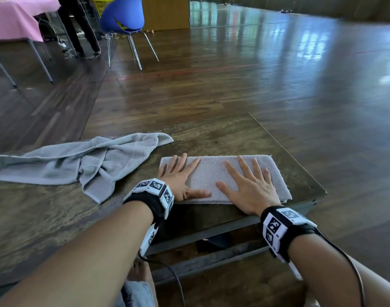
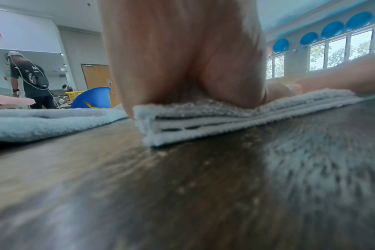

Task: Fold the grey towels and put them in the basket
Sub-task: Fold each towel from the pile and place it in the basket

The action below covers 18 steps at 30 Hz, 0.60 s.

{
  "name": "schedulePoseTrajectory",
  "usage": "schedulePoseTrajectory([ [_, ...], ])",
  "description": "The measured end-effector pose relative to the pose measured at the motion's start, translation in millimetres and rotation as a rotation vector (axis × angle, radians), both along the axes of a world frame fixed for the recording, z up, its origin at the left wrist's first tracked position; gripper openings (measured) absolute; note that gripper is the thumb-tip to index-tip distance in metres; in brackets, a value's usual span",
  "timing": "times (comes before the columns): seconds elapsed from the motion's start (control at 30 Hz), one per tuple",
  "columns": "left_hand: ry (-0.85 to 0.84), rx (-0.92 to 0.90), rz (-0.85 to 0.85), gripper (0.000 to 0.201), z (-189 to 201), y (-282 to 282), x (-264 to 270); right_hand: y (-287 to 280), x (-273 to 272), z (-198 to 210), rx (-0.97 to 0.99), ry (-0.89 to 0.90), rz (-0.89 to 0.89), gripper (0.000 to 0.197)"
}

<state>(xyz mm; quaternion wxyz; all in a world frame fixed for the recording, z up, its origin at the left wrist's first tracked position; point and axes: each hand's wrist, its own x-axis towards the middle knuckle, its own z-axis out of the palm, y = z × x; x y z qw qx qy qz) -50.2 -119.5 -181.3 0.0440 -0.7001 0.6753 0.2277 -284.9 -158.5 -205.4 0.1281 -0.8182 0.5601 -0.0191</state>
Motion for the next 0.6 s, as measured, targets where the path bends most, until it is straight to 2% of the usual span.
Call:
schedulePoseTrajectory([
  [0.33, -0.015, 0.04, 0.076, 0.133, 1.8, 8.7, 15.4, -9.0, -25.0, 8.7, 0.031, 0.06, -0.141, 0.11],
  [0.6, -0.027, 0.036, 0.092, 0.14, -3.0, 4.7, 17.5, -12.0, -36.7, 12.2, 0.093, 0.015, -0.204, 0.124],
])
